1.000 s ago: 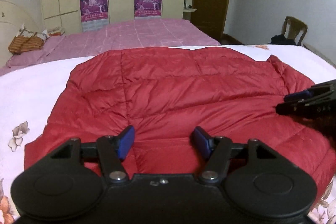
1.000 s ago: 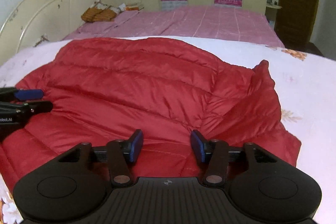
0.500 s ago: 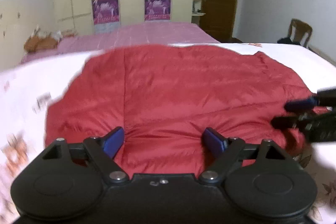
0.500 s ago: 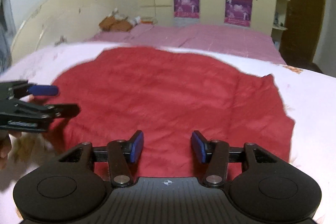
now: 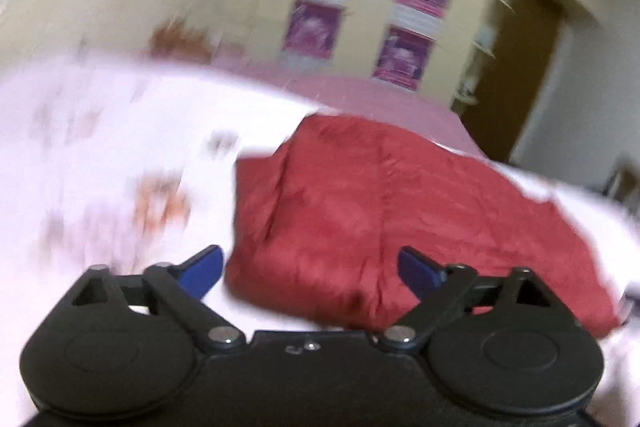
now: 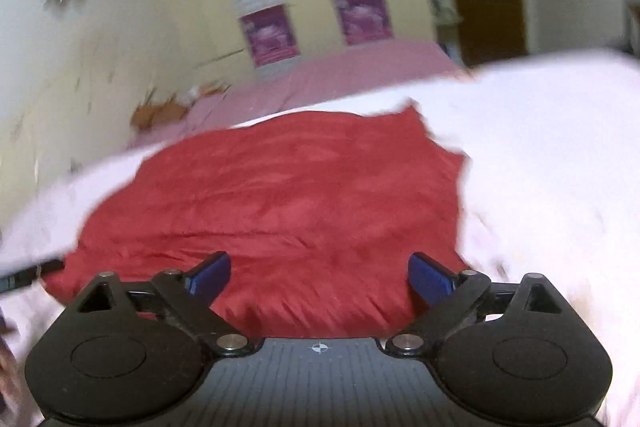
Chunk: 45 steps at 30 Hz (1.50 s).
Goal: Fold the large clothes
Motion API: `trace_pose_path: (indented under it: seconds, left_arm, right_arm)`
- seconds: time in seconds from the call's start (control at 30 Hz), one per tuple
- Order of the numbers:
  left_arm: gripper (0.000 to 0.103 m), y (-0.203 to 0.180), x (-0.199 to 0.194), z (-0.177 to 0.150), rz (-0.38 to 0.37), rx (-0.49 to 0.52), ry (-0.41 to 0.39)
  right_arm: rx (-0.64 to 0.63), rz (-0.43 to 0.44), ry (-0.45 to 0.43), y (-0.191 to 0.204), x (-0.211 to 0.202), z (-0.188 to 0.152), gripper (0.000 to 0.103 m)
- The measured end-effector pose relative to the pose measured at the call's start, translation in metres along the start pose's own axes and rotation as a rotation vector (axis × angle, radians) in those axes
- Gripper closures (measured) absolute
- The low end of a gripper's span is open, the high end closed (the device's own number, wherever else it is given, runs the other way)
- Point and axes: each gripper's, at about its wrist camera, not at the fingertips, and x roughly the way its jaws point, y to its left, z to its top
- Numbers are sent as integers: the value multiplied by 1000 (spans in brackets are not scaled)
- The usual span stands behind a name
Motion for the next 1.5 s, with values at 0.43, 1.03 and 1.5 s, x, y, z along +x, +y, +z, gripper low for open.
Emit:
trace_pose_path:
  seconds: [0.43, 1.03, 1.5]
  left_arm:
    - [41, 40, 82, 1, -141, -527, 28]
    - [81, 11, 75, 12, -34, -317, 40]
    - [84, -12, 11, -19, -5, -296, 40]
  right_arm:
    - [582, 99, -32, -75, 58, 2, 39]
    - [434, 97, 20, -68, 77, 15, 84]
    - [398, 97, 65, -83, 28, 4, 85]
